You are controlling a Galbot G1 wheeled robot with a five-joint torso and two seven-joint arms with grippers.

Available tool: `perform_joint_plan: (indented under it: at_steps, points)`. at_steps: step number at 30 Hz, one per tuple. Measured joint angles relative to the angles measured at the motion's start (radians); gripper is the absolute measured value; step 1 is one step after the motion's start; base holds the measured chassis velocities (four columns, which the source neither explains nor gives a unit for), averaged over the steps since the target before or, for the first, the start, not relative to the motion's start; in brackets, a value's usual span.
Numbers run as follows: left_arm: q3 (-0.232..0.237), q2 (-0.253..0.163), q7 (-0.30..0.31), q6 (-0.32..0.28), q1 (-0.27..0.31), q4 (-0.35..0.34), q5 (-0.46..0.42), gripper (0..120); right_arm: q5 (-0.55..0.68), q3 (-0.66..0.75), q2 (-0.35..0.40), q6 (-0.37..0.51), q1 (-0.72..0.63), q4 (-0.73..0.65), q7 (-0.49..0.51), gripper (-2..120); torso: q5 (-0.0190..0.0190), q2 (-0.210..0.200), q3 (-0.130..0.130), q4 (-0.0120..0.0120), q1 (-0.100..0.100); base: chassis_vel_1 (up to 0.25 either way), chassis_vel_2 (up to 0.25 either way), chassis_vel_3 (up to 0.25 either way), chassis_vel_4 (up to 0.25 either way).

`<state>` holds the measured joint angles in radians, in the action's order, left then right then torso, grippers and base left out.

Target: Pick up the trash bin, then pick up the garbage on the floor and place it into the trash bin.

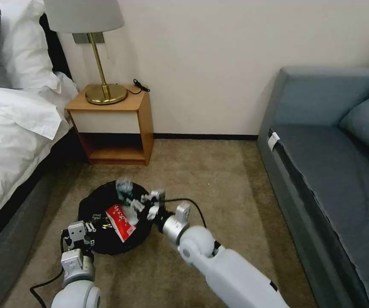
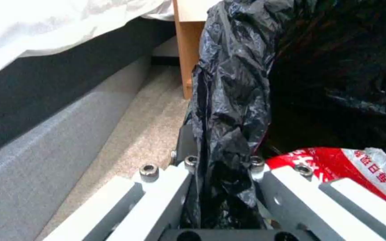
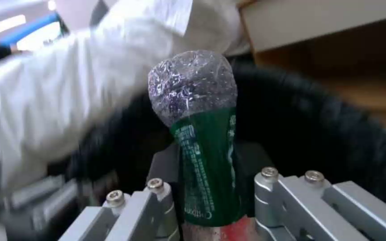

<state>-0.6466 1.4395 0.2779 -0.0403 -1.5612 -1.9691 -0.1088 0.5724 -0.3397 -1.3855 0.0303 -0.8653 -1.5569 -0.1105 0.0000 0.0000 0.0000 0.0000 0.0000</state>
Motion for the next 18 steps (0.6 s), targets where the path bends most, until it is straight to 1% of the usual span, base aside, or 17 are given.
perform_joint_plan:
  at_steps: [3,4,5,6,7,8,9,13,14,17,18]
  points:
    - [0.000,0.000,0.000,0.000,-0.004,-0.006,-0.002,1,-0.033,-0.018,-0.006,0.003,-0.010,-0.004,0.029,39,0.0000,0.000,0.000,0.0000,0.000,0.000,0.000,0.000,0.000]
    - [0.000,0.000,0.000,0.000,-0.004,-0.006,-0.002,1,-0.033,-0.018,-0.006,0.003,-0.010,-0.004,0.029,39,0.0000,0.000,0.000,0.0000,0.000,0.000,0.000,0.000,0.000]
    - [-0.001,-0.001,0.000,-0.001,-0.005,-0.007,-0.003,1,-0.034,-0.020,-0.009,0.006,-0.011,-0.010,0.038,45,0.0000,0.000,0.000,0.0000,0.000,0.000,0.000,0.000,0.000]
    - [-0.002,-0.001,0.000,-0.001,-0.006,-0.007,-0.004,1,-0.035,-0.021,-0.010,0.009,-0.012,-0.015,0.042,48,0.0001,0.000,0.000,0.0000,0.000,0.000,0.000,0.000,0.000]
    - [-0.002,-0.001,0.000,-0.001,-0.008,-0.007,-0.004,1,-0.037,-0.023,-0.011,0.011,-0.013,-0.020,0.046,54,0.0000,0.000,0.000,0.0001,0.000,0.000,0.000,0.000,0.000]
    - [-0.002,-0.001,0.000,0.000,-0.010,-0.007,-0.005,1,-0.040,-0.024,-0.010,0.012,-0.014,-0.024,0.048,57,0.0000,0.000,0.000,0.0001,0.000,0.000,0.000,0.000,0.000]
    - [-0.002,-0.001,0.000,0.000,-0.010,-0.007,-0.005,1,-0.040,-0.024,-0.010,0.012,-0.014,-0.024,0.048,57,0.0000,0.000,0.000,0.0001,0.000,0.000,0.000,0.000,0.000]
    - [-0.003,-0.002,-0.001,0.002,-0.014,-0.007,-0.009,1,-0.057,-0.025,-0.002,0.012,-0.015,-0.031,0.050,76,0.0000,0.000,0.000,0.0000,0.000,0.000,0.000,0.000,0.000]
    - [-0.003,-0.002,-0.001,0.002,-0.014,-0.007,-0.009,1,-0.057,-0.025,-0.002,0.012,-0.015,-0.031,0.050,76,0.0000,0.000,0.000,0.0000,0.000,0.000,0.000,0.000,0.000]
    - [-0.003,-0.003,-0.001,0.002,-0.013,-0.007,-0.012,1,-0.063,-0.023,0.001,0.014,-0.014,-0.032,0.054,90,0.0000,0.000,0.000,0.0000,0.000,0.000,0.000,0.000,0.000]
    - [-0.003,-0.003,-0.001,0.002,-0.013,-0.007,-0.012,1,-0.065,-0.020,0.001,0.014,-0.013,-0.032,0.057,92,0.0000,0.000,0.000,0.0000,0.000,0.000,0.000,0.000,0.000]
